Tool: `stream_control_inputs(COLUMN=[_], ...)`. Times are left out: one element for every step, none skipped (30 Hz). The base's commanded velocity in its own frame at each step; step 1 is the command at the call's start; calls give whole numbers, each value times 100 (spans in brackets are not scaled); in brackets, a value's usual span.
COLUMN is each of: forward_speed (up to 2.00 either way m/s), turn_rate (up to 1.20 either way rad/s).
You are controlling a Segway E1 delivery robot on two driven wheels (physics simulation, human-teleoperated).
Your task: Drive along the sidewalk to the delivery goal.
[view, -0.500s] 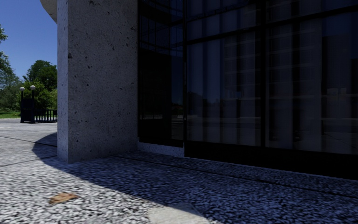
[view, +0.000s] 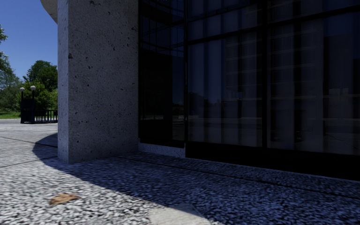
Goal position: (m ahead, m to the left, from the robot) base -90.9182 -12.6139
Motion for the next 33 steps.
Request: stream_control_inputs(forward_speed=[0,0,0,0,0,0,0,0,0,0,0,0,0,0,0,0,0,0,0,0,0,0,0,0,0,0,0,0,0,0,0,0,0], turn_rate=[0,0,0,0,0,0,0,0,0,0,0,0,0,0,0,7,31,106,120,120,120,120,120,120,120,120,120,120,120,120,120,120,120])
